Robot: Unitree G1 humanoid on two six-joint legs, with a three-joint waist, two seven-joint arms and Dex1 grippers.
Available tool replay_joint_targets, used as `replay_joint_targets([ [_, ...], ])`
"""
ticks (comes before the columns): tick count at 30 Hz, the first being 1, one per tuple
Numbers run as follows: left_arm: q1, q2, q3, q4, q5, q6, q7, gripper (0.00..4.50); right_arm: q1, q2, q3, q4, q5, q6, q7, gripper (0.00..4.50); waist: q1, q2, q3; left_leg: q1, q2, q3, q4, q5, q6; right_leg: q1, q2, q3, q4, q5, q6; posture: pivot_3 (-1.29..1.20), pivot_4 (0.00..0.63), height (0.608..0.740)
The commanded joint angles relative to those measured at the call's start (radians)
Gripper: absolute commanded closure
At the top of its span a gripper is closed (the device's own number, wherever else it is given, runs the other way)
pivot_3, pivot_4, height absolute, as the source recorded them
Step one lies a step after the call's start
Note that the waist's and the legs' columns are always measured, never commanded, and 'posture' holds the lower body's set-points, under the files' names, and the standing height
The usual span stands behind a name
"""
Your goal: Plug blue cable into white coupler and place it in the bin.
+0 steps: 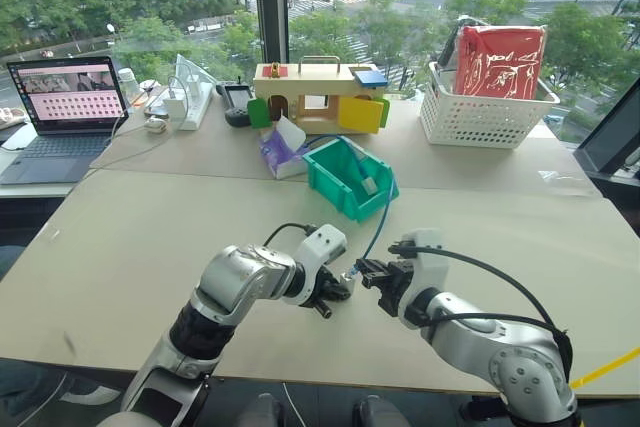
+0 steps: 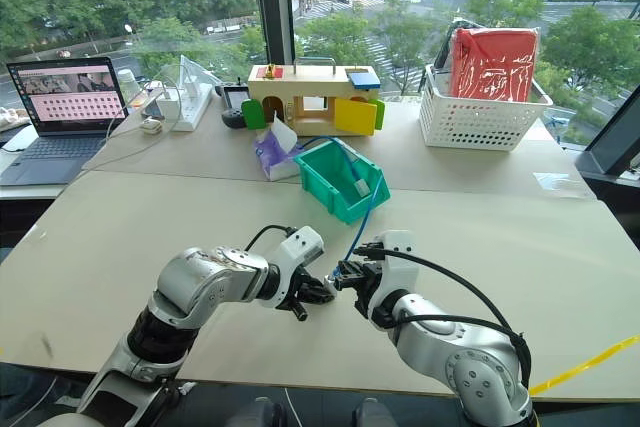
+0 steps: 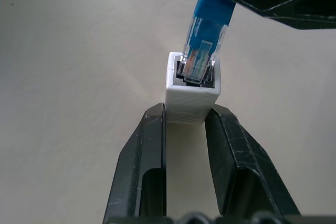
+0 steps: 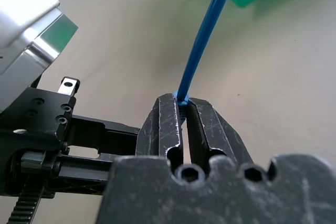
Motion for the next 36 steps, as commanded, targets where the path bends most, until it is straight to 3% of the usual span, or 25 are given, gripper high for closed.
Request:
replay_joint_targets([
  [1,-0.017,-0.02,0.004,-0.008,-0.013,0.011,0.028,3.9,0.009,-0.009,0.04,-0.013,0.004,0.07,0.026,4.5,0.0,0.0,0.0,0.0,0.0,0.0,0.0,0.0,0.0,0.0,0.0,0.0,0.0,0.0,0.0,0.0,0.15,0.73],
  [19,-0.025,-0.05,-0.023,-0.02,-0.022,-0.005,0.098,3.9,-0.002,-0.03,0.048,0.022,0.058,0.176,0.16,4.5,0.007,-0.002,-0.004,0.002,-0.001,-0.001,0.0,0.0,0.0,0.002,-0.001,0.0,0.0,0.0,0.0,0.0,0.15,0.73],
  [36,0.013,-0.081,0.03,-0.074,-0.036,0.059,0.162,3.9,0.14,-0.088,0.038,0.11,-0.112,0.154,0.319,4.5,0.012,-0.002,-0.013,0.002,-0.001,-0.001,0.0,-0.001,0.0,0.003,-0.001,0.0,-0.001,-0.001,-0.001,0.0,0.15,0.73],
])
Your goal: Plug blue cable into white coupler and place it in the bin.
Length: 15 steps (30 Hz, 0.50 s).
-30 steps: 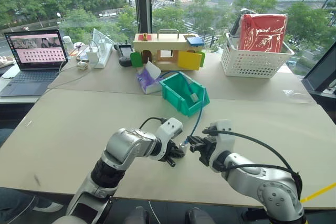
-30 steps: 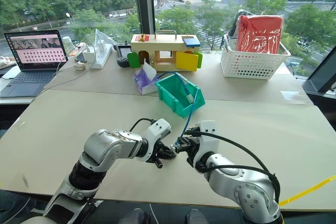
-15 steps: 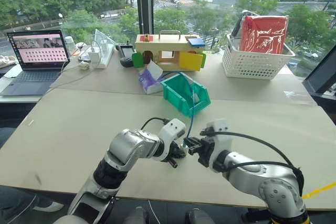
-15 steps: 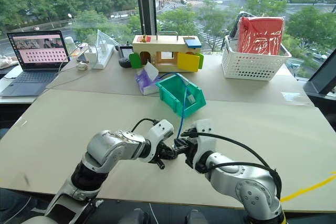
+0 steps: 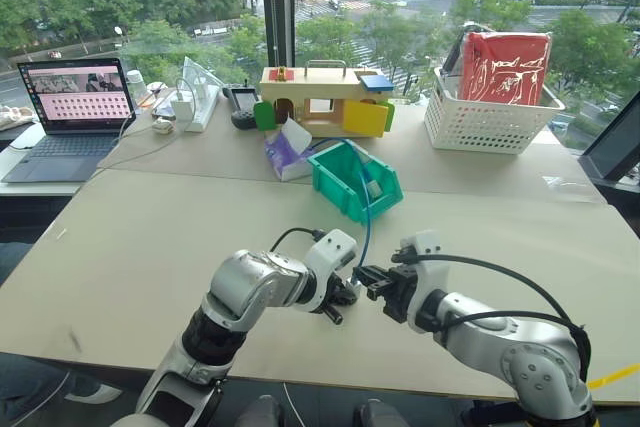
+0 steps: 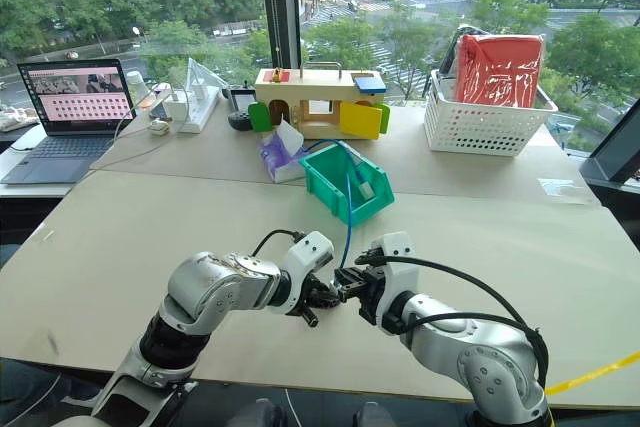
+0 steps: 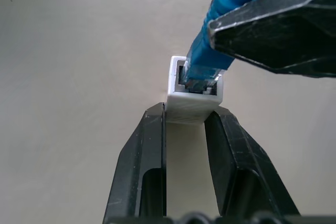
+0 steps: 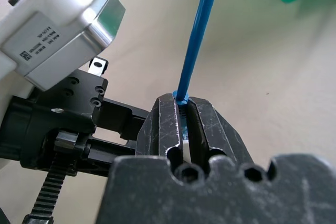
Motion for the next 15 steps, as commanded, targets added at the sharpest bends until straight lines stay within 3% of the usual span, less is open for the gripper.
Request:
replay_joint_targets([
  [1,-0.011,-0.014,0.042,-0.03,-0.006,0.0,0.019,3.9,0.107,-0.043,0.094,0.093,-0.059,0.085,0.055,4.5,0.001,0.0,-0.002,0.0,0.0,0.0,0.0,0.0,0.0,0.0,0.0,0.0,0.0,-0.001,0.0,0.0,0.15,0.73],
  [15,-0.011,-0.019,0.052,-0.029,-0.019,0.001,0.046,3.9,0.156,-0.074,0.132,0.157,-0.265,0.062,0.216,4.5,0.002,-0.002,-0.015,0.004,0.0,0.0,-0.003,0.0,0.0,0.001,0.0,0.0,0.0,-0.008,-0.004,0.0,0.15,0.73],
])
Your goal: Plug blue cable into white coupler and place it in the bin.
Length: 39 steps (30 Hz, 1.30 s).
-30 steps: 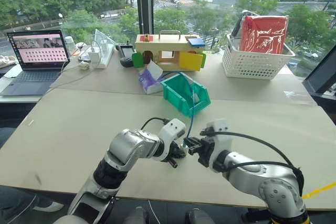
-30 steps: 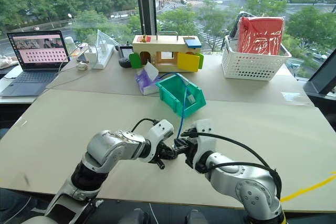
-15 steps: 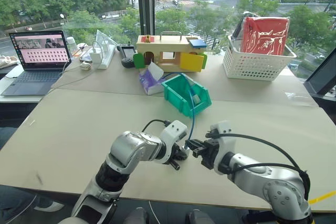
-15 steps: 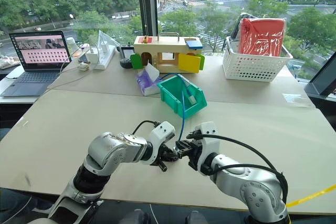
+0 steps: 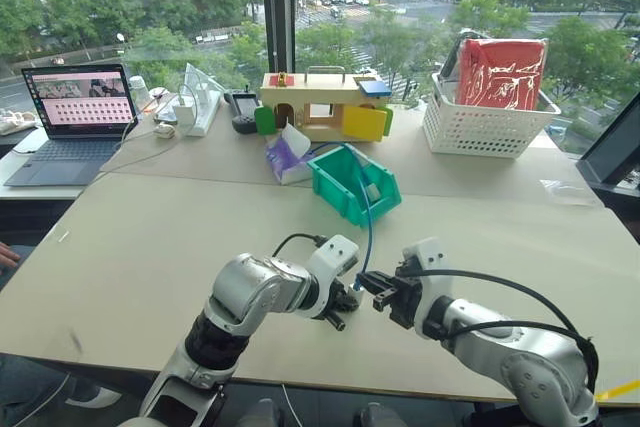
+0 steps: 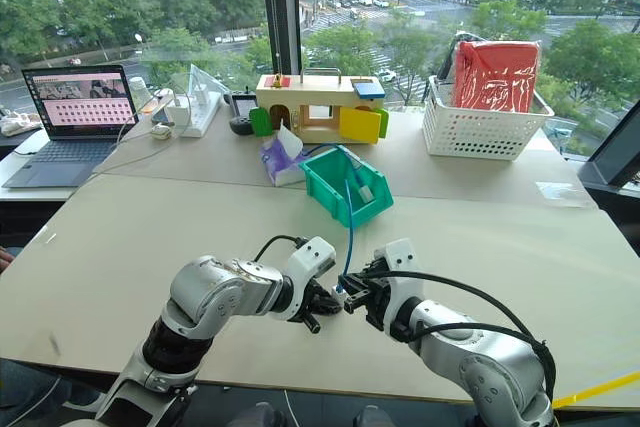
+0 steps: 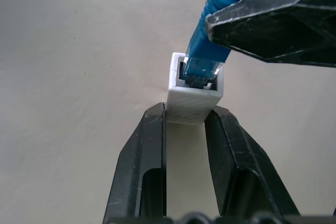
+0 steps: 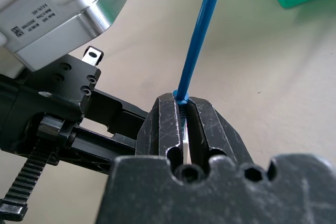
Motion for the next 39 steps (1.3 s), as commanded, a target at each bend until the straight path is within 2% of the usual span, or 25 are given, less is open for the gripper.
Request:
replay_joint_targets([
  [1,-0.021,-0.005,0.052,-0.029,0.003,-0.024,0.016,3.9,0.118,-0.038,0.109,0.157,-0.07,0.11,0.025,4.5,0.0,-0.001,-0.001,0.0,0.0,0.0,0.0,0.0,0.0,0.0,0.0,0.0,0.0,0.0,0.0,0.0,0.15,0.73],
  [13,-0.014,0.013,0.03,-0.034,-0.016,-0.068,0.002,3.9,0.134,-0.014,0.088,0.155,-0.117,0.131,0.075,4.5,0.001,-0.003,-0.004,0.001,0.0,0.0,-0.001,0.0,0.0,0.0,0.0,0.0,0.0,-0.001,-0.001,0.0,0.15,0.73],
  [15,-0.009,0.012,0.033,-0.039,-0.025,-0.087,-0.01,2.87,0.136,-0.007,0.081,0.153,-0.121,0.128,0.074,4.5,0.001,-0.003,-0.004,0.002,0.0,0.0,-0.001,0.0,-0.001,0.001,0.0,0.0,0.0,-0.002,-0.001,0.0,0.15,0.73],
  [16,-0.006,0.01,0.038,-0.042,-0.032,-0.096,-0.017,2.67,0.138,-0.002,0.074,0.151,-0.12,0.126,0.073,4.5,0.0,-0.005,-0.006,0.002,0.001,0.0,-0.002,0.0,-0.001,0.001,0.0,0.0,0.0,-0.002,-0.002,0.0,0.15,0.73],
  [20,-0.003,0.014,0.047,-0.034,-0.04,-0.105,-0.018,1.12,0.126,0.03,0.018,0.132,-0.112,0.119,0.062,4.5,-0.01,-0.009,-0.008,0.004,0.003,0.0,-0.003,-0.001,-0.002,0.002,0.001,-0.001,0.0,-0.003,-0.004,0.0,0.15,0.73],
  [23,0.003,0.038,0.052,-0.024,-0.045,-0.109,-0.03,0.15,0.079,0.035,-0.077,0.113,-0.09,0.119,0.055,4.5,-0.022,-0.002,-0.004,0.002,0.003,0.001,-0.003,-0.001,-0.001,-0.002,0.001,0.001,0.002,-0.002,-0.005,0.0,0.15,0.73],
  [26,0.01,0.087,0.053,-0.03,-0.061,-0.143,-0.072,0.15,0.007,0.03,-0.201,0.105,-0.046,0.134,0.048,4.5,-0.018,0.0,0.0,0.001,0.004,0.0,-0.003,-0.001,-0.001,-0.003,0.004,0.0,0.002,-0.003,-0.005,0.0,0.15,0.73],
  [30,0.034,0.217,0.035,-0.069,-0.104,-0.261,-0.22,0.15,-0.125,0.017,-0.365,0.136,0.042,0.153,0.04,4.5,-0.016,0.005,0.012,-0.001,0.001,0.001,-0.003,-0.001,-0.001,-0.005,0.002,0.001,0.002,-0.002,-0.004,0.0,0.15,0.73],
  [32,0.054,0.272,0.066,-0.082,-0.139,-0.313,-0.296,0.15,-0.194,0.014,-0.418,0.167,0.077,0.169,0.034,4.5,-0.017,0.006,0.017,-0.002,0.001,0.001,-0.003,-0.001,-0.001,-0.005,0.001,0.001,0.001,-0.001,-0.004,0.0,0.15,0.73],
  [36,0.129,0.41,0.13,-0.12,-0.197,-0.479,-0.498,0.15,-0.35,0.016,-0.482,0.255,0.123,0.178,0.025,4.5,-0.02,0.007,0.022,-0.006,0.001,0.001,-0.003,-0.001,-0.001,-0.008,0.002,0.001,0.001,0.003,-0.006,0.0,0.15,0.73],
  [39,0.199,0.411,0.222,-0.075,-0.212,-0.606,-0.535,0.15,-0.482,0.017,-0.462,0.353,0.1,0.138,0.045,4.5,-0.021,0.008,0.024,-0.007,0.001,0.002,-0.004,-0.001,-0.001,-0.009,0.002,0.001,0.001,0.003,-0.003,0.0,0.15,0.73],
])
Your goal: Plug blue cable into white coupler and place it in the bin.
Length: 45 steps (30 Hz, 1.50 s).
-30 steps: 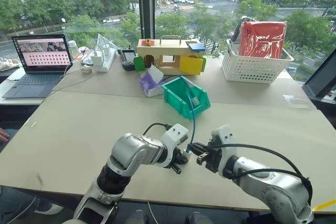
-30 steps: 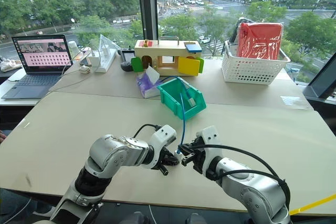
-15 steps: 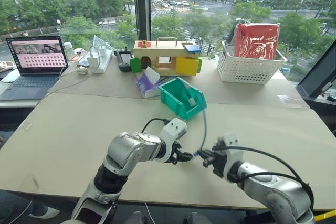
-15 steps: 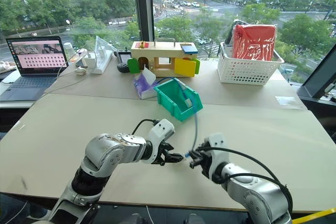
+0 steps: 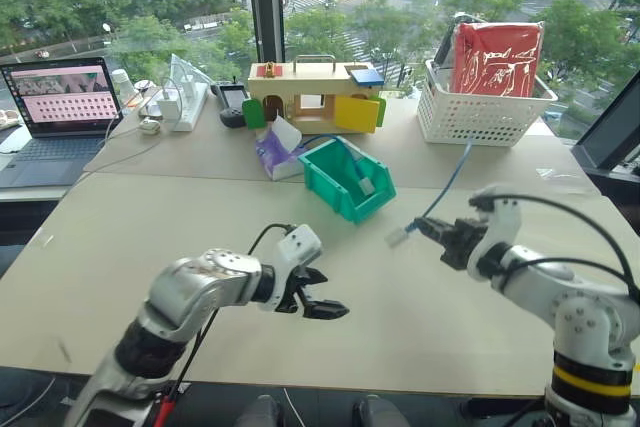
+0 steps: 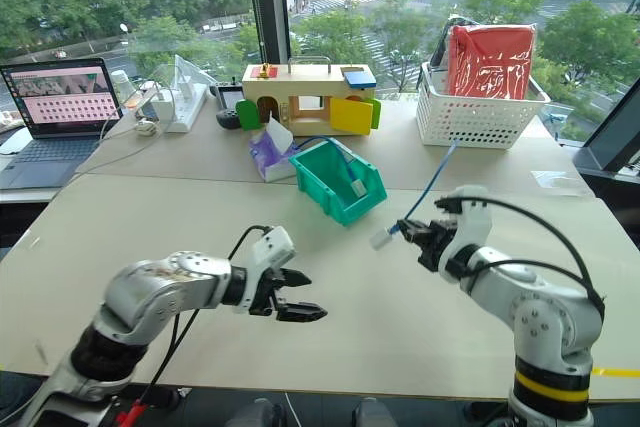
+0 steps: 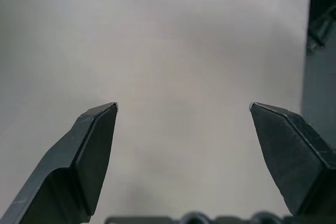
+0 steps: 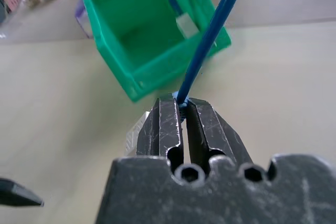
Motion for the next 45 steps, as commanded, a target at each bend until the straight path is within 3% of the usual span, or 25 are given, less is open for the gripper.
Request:
replay_joint_targets([
  [1,0.059,-0.026,0.121,0.03,-0.029,-0.181,-0.047,0.15,-0.146,-0.007,0.018,0.098,-0.028,-0.067,0.038,4.5,0.001,0.0,0.001,0.0,0.0,0.001,0.0,0.0,0.0,0.0,0.0,0.0,0.0,0.0,0.0,0.0,0.15,0.73],
  [8,0.145,-0.133,0.251,0.1,0.028,-0.415,0.066,0.15,-0.402,-0.047,0.268,0.446,-0.302,-0.299,0.262,4.5,0.004,-0.001,0.002,0.0,-0.001,0.005,0.001,0.0,0.0,0.002,-0.001,-0.002,-0.001,0.0,0.001,0.0,0.15,0.73],
  [17,0.236,-0.149,0.236,0.068,0.14,-0.56,0.154,0.15,-0.637,-0.012,0.545,0.935,-0.669,-0.723,0.535,4.5,0.0,-0.001,0.003,-0.001,0.0,0.006,0.001,0.0,0.0,0.0,-0.001,-0.002,0.0,0.001,0.001,0.0,0.15,0.73],
  [19,0.268,-0.155,0.241,0.044,0.147,-0.571,0.175,0.02,-0.684,0.024,0.548,1.005,-0.688,-0.767,0.58,3.62,-0.001,-0.001,0.003,-0.001,0.0,0.006,0.001,0.0,0.0,0.0,-0.001,-0.002,0.0,0.001,0.001,0.0,0.15,0.73],
  [22,0.284,-0.169,0.243,0.032,0.147,-0.586,0.202,0.02,-0.727,0.054,0.515,1.066,-0.695,-0.8,0.617,2.66,-0.001,0.0,0.003,-0.001,0.0,0.006,0.001,0.0,0.0,0.0,-0.001,-0.002,0.002,0.001,0.001,0.0,0.15,0.73],
  [28,0.263,-0.191,0.231,0.039,0.144,-0.587,0.231,0.02,-0.728,0.028,0.422,1.034,-0.669,-0.777,0.629,0.65,0.007,0.0,0.003,-0.001,0.0,0.005,0.001,0.0,0.0,0.0,-0.002,-0.004,0.002,0.001,0.001,0.0,0.15,0.73],
  [30,0.253,-0.191,0.222,0.053,0.158,-0.594,0.234,0.02,-0.706,0.008,0.375,0.97,-0.64,-0.731,0.631,0.11,0.007,0.0,0.004,-0.001,-0.001,0.005,0.001,0.0,0.0,0.0,-0.002,-0.003,0.002,0.001,0.001,0.0,0.15,0.73],
  [35,0.223,-0.199,0.203,0.094,0.195,-0.617,0.252,0.02,-0.555,-0.064,0.211,0.671,-0.511,-0.585,0.611,0.11,0.007,0.0,0.004,-0.002,-0.001,0.005,0.001,0.0,0.0,0.0,-0.002,-0.004,0.002,0.001,0.001,0.0,0.15,0.73],
  [39,0.209,-0.201,0.192,0.134,0.222,-0.648,0.249,0.02,-0.267,-0.138,0.093,0.325,-0.4,-0.474,0.619,0.11,0.015,0.0,0.003,-0.002,0.0,0.003,0.001,0.0,0.0,0.002,-0.002,-0.006,0.002,0.001,0.001,0.0,0.15,0.73],
  [45,0.173,-0.222,0.187,0.203,0.227,-0.703,0.221,0.02,0.248,-0.202,0.116,-0.039,-0.49,-0.561,0.616,0.11,0.016,0.0,0.003,-0.001,-0.001,0.003,0.002,-0.001,0.0,0.003,-0.002,-0.005,0.002,0.001,0.001,0.0,0.15,0.73],
])
